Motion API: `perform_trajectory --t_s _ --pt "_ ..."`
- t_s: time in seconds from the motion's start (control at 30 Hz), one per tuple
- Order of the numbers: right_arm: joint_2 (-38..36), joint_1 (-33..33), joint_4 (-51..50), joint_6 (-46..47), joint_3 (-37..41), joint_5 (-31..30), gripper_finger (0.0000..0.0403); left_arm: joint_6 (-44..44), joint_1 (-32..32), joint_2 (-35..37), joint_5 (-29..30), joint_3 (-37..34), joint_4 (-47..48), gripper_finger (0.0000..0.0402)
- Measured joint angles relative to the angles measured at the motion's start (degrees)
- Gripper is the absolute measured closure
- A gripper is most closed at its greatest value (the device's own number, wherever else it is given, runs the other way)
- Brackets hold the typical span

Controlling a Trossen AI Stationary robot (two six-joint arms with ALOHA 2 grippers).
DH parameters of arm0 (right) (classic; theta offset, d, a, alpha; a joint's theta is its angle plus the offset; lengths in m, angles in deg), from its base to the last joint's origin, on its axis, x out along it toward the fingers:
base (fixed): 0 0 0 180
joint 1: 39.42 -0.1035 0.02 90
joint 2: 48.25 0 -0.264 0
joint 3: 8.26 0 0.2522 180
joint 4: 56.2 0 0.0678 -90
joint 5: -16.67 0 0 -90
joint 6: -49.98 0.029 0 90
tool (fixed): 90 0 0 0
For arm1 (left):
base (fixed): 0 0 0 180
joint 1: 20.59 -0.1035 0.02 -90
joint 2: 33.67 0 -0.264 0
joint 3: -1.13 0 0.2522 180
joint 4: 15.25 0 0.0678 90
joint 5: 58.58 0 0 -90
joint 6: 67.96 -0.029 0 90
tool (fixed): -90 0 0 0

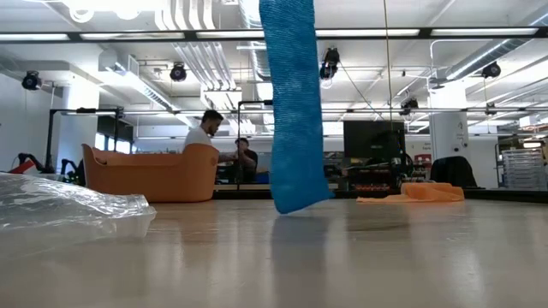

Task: Roll bandage
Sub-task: Roll the blue bandage

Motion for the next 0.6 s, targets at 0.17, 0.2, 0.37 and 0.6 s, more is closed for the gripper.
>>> perform_trajectory --t_s 0.17,0.2,0.37,0.6 --pt "-0.09 0.06 -14.12 11.81 -5.65 0.50 0.0395 -8.34 -0.03 0.00 5.83 0.00 2.50 0.0388" --pt "0.04 0.20 -17.64 14.80 -7.06 0.97 0.0395 -10.22 -0.08 -0.01 6.55 0.00 2.33 0.0388" --pt "0.67 0.97 -24.88 24.84 -10.10 4.06 0.0384 -17.93 -0.01 -0.22 9.67 -0.02 1.66 0.0388" --pt "-1.70 0.81 -26.21 31.81 -10.10 1.30 0.0333 -28.75 0.31 -0.22 10.18 -2.09 0.87 0.0389"
